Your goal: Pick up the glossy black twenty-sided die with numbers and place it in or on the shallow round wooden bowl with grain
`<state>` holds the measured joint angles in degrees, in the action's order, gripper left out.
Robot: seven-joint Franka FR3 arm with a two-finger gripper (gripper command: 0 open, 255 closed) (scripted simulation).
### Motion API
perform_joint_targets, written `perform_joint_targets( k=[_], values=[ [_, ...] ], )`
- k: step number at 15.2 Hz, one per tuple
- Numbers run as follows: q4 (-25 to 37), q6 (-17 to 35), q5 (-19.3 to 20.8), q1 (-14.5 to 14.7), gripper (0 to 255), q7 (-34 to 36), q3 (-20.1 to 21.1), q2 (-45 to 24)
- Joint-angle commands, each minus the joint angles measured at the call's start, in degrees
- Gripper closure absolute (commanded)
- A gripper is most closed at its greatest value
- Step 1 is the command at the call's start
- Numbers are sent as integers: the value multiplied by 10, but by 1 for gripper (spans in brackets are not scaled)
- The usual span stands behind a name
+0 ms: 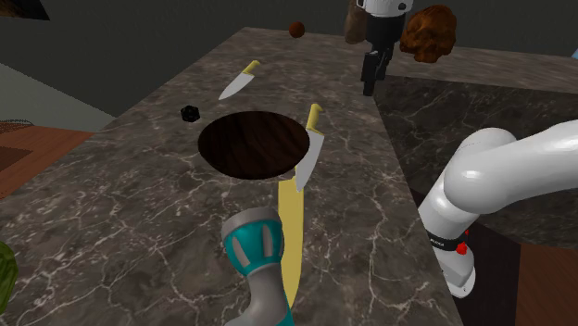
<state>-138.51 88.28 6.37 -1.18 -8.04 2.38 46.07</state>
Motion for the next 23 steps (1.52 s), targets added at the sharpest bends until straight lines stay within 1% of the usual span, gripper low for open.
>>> perform_joint_targets(
  k=[1,7,13,18,23],
  values=[
    [0,0,0,0,0,0,0,0],
    [51,24,-54,18,0,82,61,-81],
    [126,46,-89,28,0,161,118,-176],
    [205,58,-99,33,0,228,162,-265],
    [303,61,-90,41,0,297,202,-364]
  ],
)
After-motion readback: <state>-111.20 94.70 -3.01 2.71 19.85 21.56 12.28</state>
